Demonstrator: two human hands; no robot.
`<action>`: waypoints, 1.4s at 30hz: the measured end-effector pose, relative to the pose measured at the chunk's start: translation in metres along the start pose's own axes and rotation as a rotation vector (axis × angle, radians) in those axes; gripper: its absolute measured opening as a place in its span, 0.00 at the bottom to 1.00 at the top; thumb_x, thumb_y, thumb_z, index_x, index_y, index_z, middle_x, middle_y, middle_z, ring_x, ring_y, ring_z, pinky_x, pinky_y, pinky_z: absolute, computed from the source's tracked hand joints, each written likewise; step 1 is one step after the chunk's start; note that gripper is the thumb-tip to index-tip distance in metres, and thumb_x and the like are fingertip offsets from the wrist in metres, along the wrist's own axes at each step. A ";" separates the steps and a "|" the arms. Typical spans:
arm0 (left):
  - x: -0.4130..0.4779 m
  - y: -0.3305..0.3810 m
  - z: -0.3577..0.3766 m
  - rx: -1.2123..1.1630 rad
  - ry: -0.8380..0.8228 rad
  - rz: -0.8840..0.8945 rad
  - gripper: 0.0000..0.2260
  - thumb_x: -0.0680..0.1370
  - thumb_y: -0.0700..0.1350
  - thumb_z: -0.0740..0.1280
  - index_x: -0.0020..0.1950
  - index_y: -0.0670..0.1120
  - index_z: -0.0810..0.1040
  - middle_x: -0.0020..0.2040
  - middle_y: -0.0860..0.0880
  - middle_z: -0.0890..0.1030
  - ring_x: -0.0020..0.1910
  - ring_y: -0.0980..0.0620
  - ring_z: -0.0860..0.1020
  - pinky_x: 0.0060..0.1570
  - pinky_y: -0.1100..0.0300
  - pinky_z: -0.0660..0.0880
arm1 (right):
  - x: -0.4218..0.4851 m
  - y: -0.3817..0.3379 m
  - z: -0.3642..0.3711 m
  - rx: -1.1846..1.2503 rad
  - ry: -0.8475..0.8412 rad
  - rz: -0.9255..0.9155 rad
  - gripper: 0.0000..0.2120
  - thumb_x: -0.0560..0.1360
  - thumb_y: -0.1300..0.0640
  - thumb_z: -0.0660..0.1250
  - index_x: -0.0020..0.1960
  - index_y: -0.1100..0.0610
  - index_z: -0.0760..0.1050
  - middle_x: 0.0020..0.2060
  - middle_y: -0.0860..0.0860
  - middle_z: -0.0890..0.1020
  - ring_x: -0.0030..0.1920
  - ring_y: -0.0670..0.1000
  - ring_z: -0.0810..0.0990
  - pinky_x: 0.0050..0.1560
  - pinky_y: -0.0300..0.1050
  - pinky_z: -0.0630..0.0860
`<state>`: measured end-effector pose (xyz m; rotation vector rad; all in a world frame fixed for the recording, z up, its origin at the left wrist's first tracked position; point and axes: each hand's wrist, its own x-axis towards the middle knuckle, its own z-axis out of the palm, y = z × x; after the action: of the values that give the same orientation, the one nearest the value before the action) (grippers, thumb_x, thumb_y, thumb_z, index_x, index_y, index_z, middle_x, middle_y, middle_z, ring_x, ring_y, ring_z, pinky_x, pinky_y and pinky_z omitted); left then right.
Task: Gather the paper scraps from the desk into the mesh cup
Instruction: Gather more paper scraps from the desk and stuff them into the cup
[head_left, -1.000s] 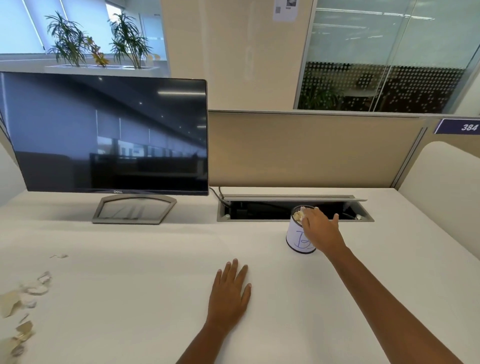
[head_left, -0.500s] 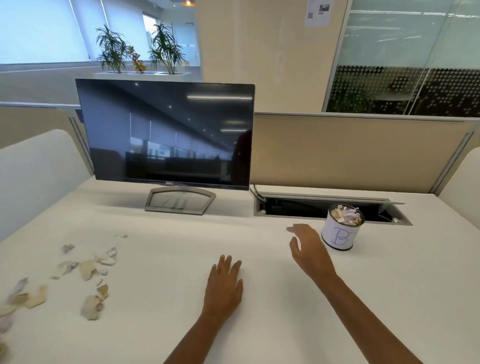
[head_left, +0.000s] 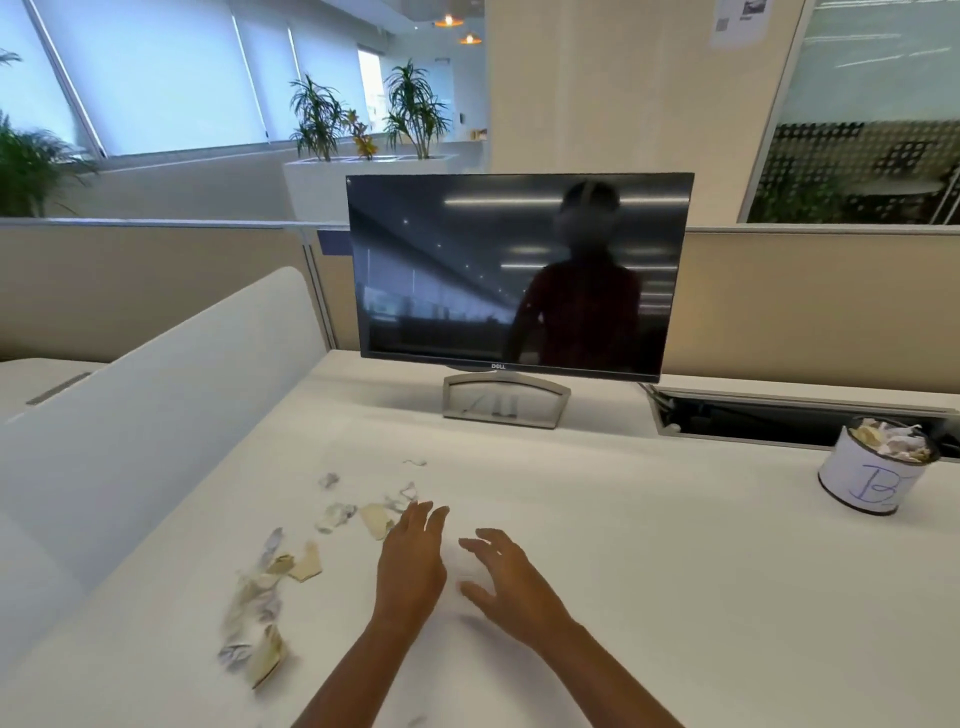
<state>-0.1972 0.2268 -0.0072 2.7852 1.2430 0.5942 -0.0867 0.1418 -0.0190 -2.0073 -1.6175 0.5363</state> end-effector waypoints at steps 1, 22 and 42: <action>-0.002 -0.017 -0.003 0.011 0.004 -0.019 0.27 0.49 0.24 0.75 0.46 0.39 0.84 0.43 0.40 0.85 0.40 0.43 0.85 0.34 0.56 0.81 | 0.006 -0.011 0.008 -0.012 -0.032 -0.012 0.27 0.77 0.48 0.62 0.73 0.48 0.58 0.75 0.47 0.55 0.74 0.47 0.56 0.72 0.42 0.60; 0.052 -0.086 0.031 0.051 -0.212 0.032 0.30 0.72 0.68 0.57 0.70 0.54 0.68 0.70 0.43 0.68 0.67 0.51 0.71 0.61 0.55 0.70 | 0.067 -0.022 0.025 0.124 0.211 0.188 0.08 0.75 0.60 0.64 0.52 0.59 0.77 0.51 0.55 0.81 0.50 0.49 0.76 0.43 0.33 0.64; 0.093 -0.144 0.008 -0.191 -0.027 -0.264 0.18 0.81 0.50 0.55 0.47 0.39 0.77 0.51 0.41 0.78 0.49 0.41 0.80 0.47 0.54 0.73 | 0.196 -0.039 0.023 -0.331 -0.066 0.131 0.19 0.78 0.66 0.55 0.66 0.56 0.70 0.65 0.57 0.69 0.63 0.60 0.70 0.64 0.49 0.69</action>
<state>-0.2400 0.3928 -0.0105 2.4161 1.4335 0.6163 -0.0885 0.3428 -0.0123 -2.3726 -1.7130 0.4052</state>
